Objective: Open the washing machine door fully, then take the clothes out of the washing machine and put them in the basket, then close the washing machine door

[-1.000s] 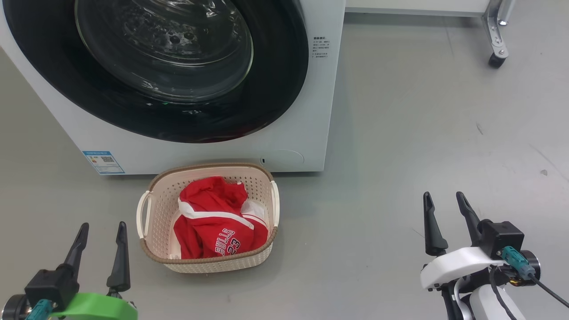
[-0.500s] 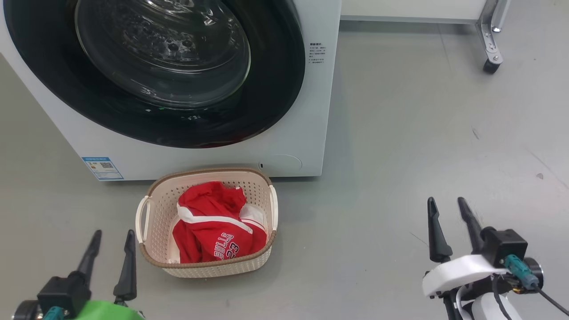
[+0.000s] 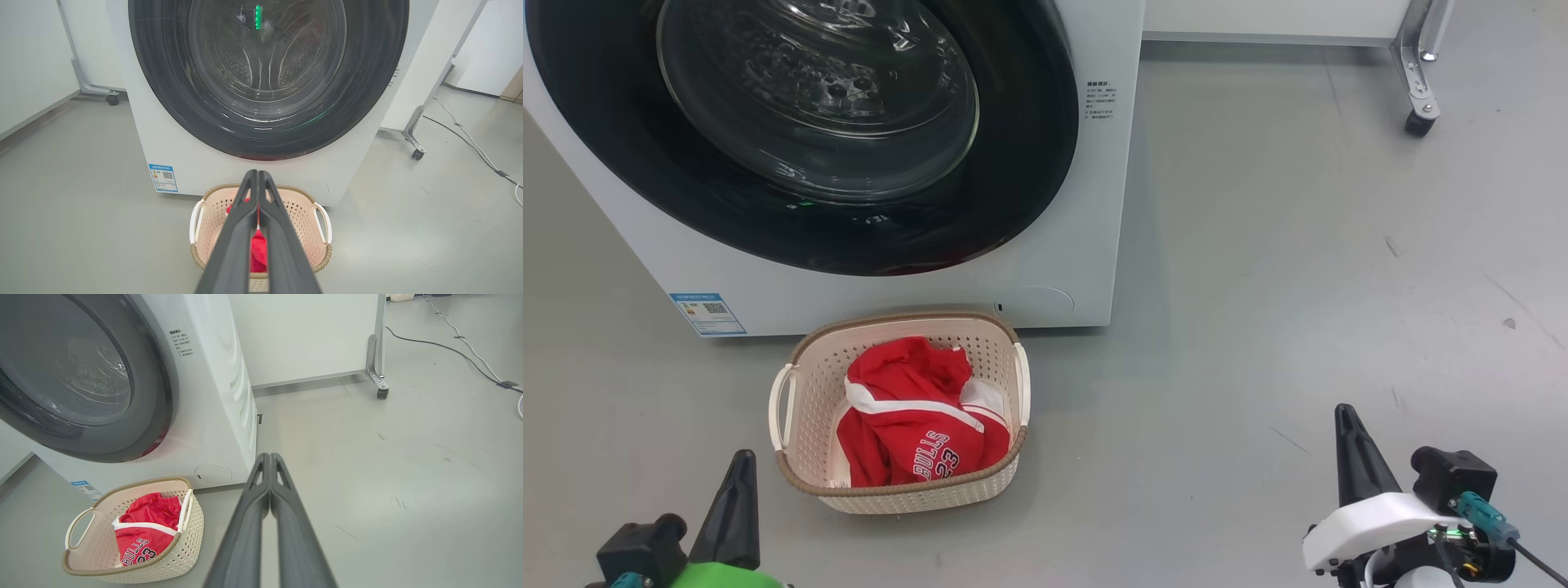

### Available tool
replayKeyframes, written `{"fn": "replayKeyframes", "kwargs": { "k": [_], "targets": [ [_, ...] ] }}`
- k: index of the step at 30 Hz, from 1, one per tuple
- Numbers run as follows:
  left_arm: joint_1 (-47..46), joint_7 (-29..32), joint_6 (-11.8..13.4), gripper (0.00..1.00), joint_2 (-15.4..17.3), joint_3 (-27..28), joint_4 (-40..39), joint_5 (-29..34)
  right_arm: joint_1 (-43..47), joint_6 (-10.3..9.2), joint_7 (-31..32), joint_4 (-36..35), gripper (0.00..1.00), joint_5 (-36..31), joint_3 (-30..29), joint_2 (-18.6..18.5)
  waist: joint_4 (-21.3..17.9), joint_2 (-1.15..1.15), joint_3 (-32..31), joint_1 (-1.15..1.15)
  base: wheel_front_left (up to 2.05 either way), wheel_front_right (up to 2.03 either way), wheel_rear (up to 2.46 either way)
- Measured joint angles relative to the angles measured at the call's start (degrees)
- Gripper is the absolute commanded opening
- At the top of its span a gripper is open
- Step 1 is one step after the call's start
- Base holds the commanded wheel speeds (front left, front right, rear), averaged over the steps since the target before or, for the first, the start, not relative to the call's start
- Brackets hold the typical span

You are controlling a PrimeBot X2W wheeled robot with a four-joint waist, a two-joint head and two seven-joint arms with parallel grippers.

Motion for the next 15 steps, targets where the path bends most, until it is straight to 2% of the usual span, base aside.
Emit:
{"fn": "replayKeyframes", "kwargs": {
  "k": [15],
  "targets": [
    [-0.30, 3.28, 0.00, 0.00, 0.00, 0.45, 0.51, -12.49, -0.35, 1.35, 3.16, -0.03, 0.00, 11.90, -2.09, -0.02, -0.58, 0.00, -0.46, 0.00, 0.00, 0.00, 0.00]
  ]
}}
